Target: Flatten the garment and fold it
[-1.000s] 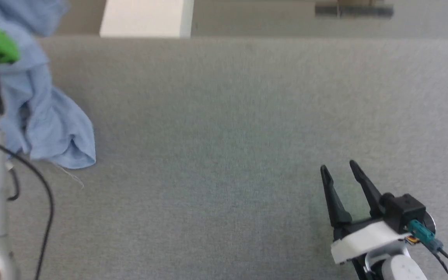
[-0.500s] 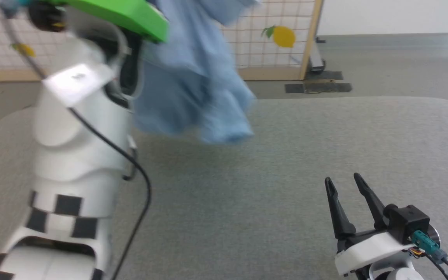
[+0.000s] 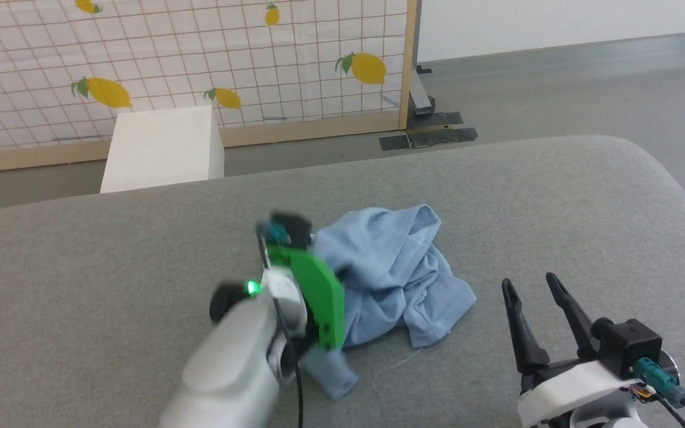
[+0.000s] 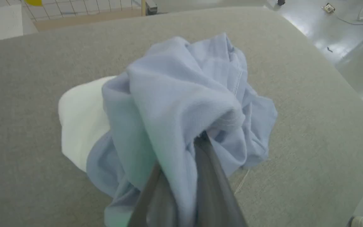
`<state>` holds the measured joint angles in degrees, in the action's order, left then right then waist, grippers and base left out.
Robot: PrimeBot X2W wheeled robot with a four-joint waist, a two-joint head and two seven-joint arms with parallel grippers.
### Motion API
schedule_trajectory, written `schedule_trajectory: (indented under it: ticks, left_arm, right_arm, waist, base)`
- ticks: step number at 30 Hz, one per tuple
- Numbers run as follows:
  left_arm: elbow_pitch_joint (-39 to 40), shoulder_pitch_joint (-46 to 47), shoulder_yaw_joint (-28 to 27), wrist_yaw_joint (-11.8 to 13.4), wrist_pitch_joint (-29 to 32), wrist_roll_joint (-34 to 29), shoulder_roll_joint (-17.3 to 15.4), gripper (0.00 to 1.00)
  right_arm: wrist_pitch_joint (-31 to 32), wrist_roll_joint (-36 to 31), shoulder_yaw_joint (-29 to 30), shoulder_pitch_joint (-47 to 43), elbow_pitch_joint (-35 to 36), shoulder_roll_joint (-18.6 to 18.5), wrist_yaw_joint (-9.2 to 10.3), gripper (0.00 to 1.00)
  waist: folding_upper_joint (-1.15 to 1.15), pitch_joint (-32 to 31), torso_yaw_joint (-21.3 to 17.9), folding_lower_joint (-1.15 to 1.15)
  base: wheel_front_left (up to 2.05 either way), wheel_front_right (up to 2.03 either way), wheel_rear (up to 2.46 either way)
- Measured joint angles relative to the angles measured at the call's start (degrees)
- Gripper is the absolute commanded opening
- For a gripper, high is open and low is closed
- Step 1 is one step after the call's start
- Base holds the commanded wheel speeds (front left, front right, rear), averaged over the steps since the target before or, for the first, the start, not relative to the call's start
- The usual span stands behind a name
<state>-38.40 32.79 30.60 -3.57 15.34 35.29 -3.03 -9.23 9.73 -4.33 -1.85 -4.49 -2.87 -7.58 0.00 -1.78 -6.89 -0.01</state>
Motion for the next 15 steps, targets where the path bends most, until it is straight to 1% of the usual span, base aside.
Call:
schedule_trajectory:
  ticks: [4,7,8,9,11,13,15]
  left_arm:
    - [-3.3,-4.2,3.4,0.7,7.8,0.2,0.1,0.0]
    - [-3.1,-6.4,4.0,0.9,12.3,2.5,0.1,0.0]
    - [-2.3,-6.8,3.9,1.1,12.5,3.1,0.1,0.3]
    - [-1.1,-7.2,3.6,1.4,11.7,3.4,0.1,1.0]
    - [2.1,-7.7,2.1,2.2,6.9,3.6,0.2,1.0]
    - [6.3,-8.3,-0.6,3.0,-0.5,3.6,0.2,1.0]
    - [10.2,-9.2,-2.4,3.0,-6.8,3.6,-0.3,1.0]
  right_arm:
    - [0.2,0.0,0.2,-0.3,0.3,0.0,0.0,1.0]
    - [0.5,0.0,0.4,-0.3,0.5,0.0,0.0,1.0]
    - [0.5,0.0,0.5,-0.3,0.5,0.0,0.0,1.0]
    - [0.5,0.0,0.6,-0.3,0.5,0.0,0.0,1.0]
    - [0.5,0.1,0.6,-0.3,0.5,0.0,0.0,1.0]
    - [0.5,0.3,0.6,-0.3,0.5,0.0,0.0,1.0]
    - [0.5,0.4,0.7,-0.3,0.5,0.0,0.0,1.0]
  waist:
    - [0.0,0.4,-0.6,0.0]
    - [0.0,1.1,-0.5,0.0]
    - [0.0,1.3,-0.3,0.0]
    - [0.0,1.4,-0.1,0.0]
    - [0.0,1.7,0.3,0.0]
    - [0.0,1.9,0.8,0.0]
    - [0.0,2.0,1.3,0.0]
  base:
    - [0.0,0.0,0.0]
    - [0.0,0.0,0.0]
    - [0.0,0.0,0.0]
    - [0.0,0.0,0.0]
    - [0.0,0.0,0.0]
    - [0.0,0.0,0.0]
    - [0.0,0.0,0.0]
